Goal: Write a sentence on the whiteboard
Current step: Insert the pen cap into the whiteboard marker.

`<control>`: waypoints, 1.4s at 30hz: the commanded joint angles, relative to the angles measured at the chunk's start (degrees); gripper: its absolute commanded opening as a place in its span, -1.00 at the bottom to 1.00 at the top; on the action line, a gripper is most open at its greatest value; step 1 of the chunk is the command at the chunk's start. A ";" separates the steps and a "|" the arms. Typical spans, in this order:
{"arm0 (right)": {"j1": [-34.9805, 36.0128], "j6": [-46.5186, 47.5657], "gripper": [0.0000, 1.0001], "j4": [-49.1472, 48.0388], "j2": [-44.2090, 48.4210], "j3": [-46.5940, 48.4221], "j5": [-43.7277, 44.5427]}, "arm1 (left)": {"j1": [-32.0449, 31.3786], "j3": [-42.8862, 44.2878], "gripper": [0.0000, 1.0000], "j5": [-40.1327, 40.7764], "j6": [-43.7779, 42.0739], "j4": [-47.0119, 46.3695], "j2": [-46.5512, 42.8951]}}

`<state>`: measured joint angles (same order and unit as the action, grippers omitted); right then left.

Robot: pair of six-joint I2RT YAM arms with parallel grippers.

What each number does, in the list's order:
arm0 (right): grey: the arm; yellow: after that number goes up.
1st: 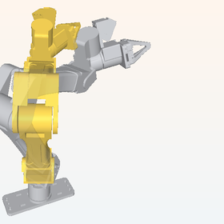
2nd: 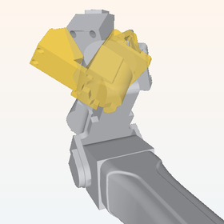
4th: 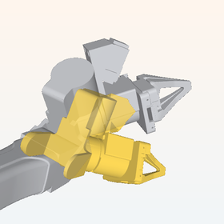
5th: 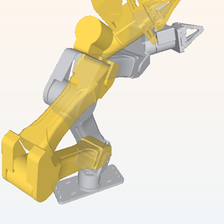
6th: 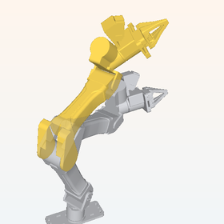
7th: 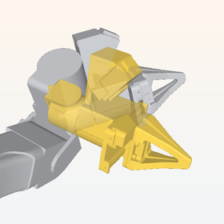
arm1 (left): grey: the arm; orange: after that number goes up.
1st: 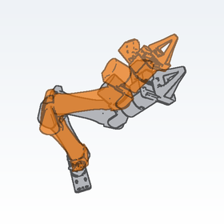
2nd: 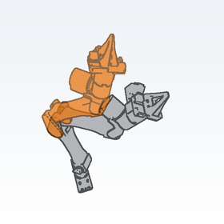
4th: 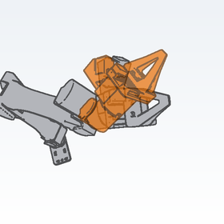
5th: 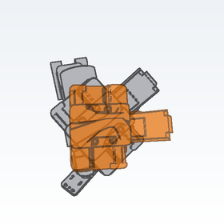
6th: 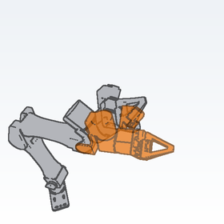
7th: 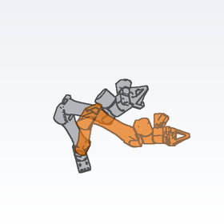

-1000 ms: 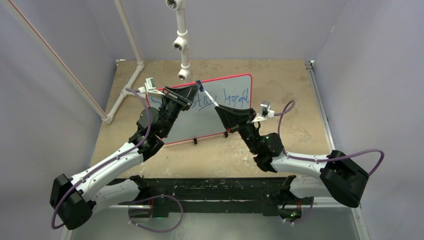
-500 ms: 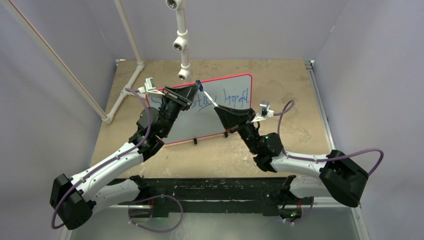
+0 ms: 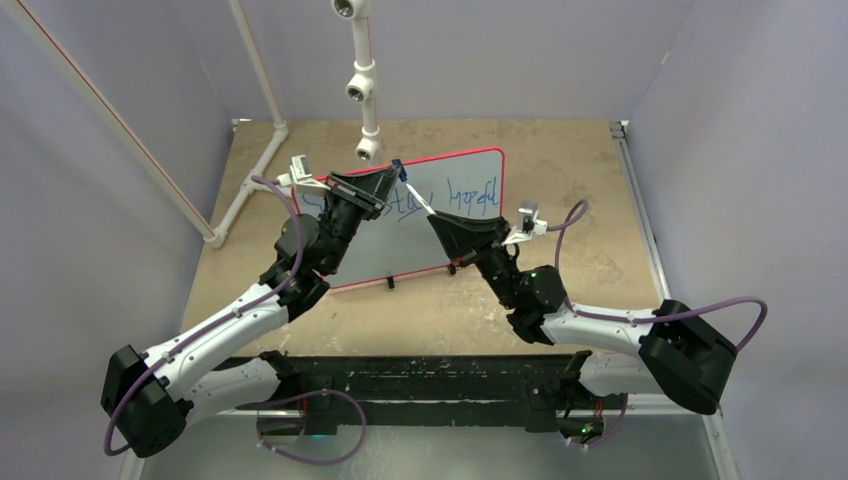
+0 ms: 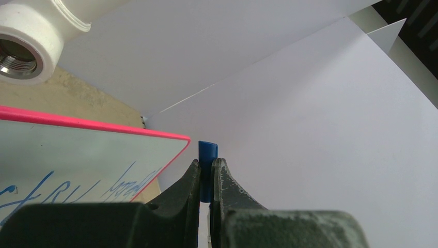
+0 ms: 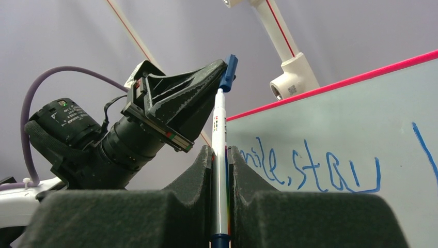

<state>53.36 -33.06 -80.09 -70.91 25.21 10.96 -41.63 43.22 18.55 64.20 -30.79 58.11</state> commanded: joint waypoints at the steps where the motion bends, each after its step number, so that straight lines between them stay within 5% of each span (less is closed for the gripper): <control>1: 0.36 0.00 -1.00 -1.31 0.31 0.98 0.53 | 0.41 -0.33 -1.00 -0.03 1.07 -3.02 0.06; 42: 0.34 -0.42 -1.00 -1.61 -0.72 -0.14 2.82 | 0.39 -0.86 -1.00 -0.26 2.97 -4.77 0.16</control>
<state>53.36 -33.23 -80.20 -71.31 25.15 12.56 -41.58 42.22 18.28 66.87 -32.62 59.13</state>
